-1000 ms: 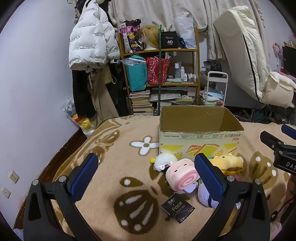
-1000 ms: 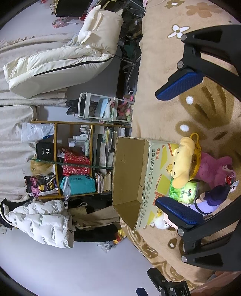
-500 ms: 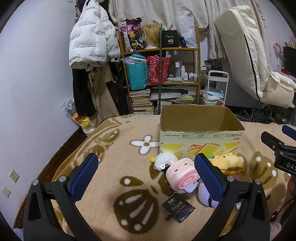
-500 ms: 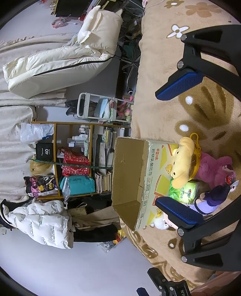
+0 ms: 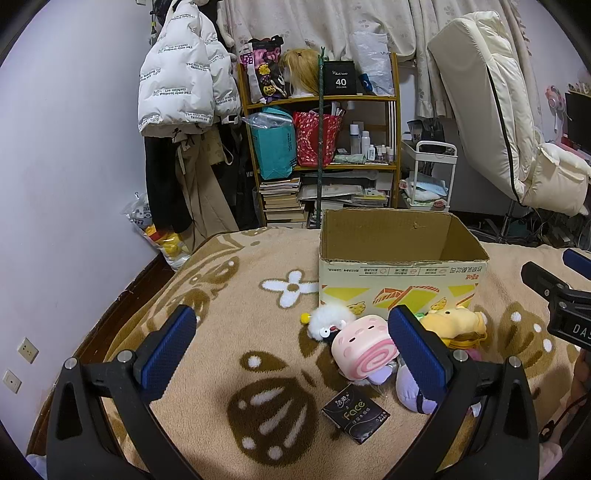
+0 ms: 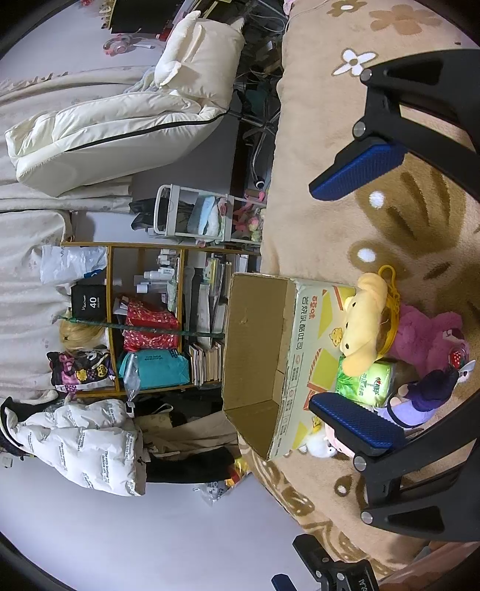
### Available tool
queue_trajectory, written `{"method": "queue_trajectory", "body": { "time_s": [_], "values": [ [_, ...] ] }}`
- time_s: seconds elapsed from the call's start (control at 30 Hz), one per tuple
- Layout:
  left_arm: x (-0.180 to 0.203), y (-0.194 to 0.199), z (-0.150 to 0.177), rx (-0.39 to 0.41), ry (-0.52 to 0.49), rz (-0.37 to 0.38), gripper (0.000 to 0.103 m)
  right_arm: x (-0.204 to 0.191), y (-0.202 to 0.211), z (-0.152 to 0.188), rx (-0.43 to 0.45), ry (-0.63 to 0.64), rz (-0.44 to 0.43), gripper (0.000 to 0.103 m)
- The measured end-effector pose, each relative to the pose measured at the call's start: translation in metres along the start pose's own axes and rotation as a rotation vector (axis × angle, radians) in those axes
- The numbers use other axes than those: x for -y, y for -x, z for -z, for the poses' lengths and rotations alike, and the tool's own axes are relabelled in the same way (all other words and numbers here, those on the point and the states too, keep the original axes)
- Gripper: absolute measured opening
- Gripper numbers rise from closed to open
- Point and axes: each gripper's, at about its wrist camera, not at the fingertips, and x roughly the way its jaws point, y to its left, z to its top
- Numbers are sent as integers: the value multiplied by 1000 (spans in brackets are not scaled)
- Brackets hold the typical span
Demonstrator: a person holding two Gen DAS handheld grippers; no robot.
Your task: Organize soft objects
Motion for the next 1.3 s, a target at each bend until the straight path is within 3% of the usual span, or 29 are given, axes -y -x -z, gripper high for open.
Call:
{"method": "queue_trajectory", "body": {
  "time_s": [1.3],
  "values": [
    [0, 1, -1, 9, -3, 15, 103, -3, -1, 5, -10, -5, 0, 103]
  ]
}}
